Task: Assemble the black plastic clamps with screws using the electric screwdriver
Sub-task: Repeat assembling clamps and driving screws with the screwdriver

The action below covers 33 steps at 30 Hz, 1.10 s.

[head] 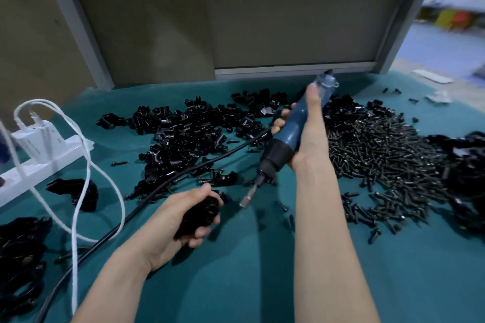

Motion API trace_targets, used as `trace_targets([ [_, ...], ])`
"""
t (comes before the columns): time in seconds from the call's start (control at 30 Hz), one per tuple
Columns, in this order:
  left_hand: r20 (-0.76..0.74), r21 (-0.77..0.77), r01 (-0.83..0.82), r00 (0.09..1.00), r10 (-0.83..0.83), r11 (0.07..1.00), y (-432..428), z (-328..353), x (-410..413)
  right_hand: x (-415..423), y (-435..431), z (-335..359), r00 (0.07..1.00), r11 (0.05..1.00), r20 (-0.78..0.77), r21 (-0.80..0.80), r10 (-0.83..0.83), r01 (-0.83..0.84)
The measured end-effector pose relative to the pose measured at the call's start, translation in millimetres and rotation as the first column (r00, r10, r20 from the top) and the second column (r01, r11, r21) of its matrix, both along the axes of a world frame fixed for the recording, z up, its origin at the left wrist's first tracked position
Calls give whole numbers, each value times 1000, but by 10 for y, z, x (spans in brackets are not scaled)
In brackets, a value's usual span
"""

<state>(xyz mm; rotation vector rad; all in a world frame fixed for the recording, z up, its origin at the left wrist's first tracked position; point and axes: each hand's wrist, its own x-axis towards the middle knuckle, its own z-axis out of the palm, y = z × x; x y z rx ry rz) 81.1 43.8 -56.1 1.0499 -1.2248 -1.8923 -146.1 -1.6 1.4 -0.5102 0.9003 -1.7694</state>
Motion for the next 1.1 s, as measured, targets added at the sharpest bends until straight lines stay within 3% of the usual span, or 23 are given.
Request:
trace_targets([
  [0.17,-164,15,-215,963,215,976,-39,-21,-30,27,-121,-227,951,943,-300,333,79,27],
  [0.33,-272,9,-248,932,241,969,-53,-26,-47,127,-149,-326,793,889,-596,425,130,174],
  [0.47,-328,13,-254,913,244,967,-43,-18,-88,37,-113,-336,574,837,-775,480,265,262],
  [0.6,-336,28,-253,909,248,967,-4,-38,-168,-202,27,-320,422,797,-820,527,386,295],
  [0.77,-275,33,-189,942,191,981,-21,-155,-245,-448,274,-232,208,860,-892,445,401,248],
  [0.9,-272,9,-164,949,160,986,-109,-238,-240,-762,518,-103,208,921,-941,314,268,232],
  [0.93,-271,-3,-157,951,150,988,-123,-261,-241,-897,565,-77,170,924,-959,266,226,274],
  [1.0,-293,-14,-142,947,132,990,-151,-301,-249,-1216,636,-27,25,893,-979,197,205,405],
  [1.07,-308,-16,-138,943,126,990,-161,-318,-252,-1523,691,-9,-103,821,-934,243,341,517],
  [1.1,-307,-16,-135,944,124,991,-164,-317,-253,-1653,713,-21,-108,780,-896,309,430,544],
])
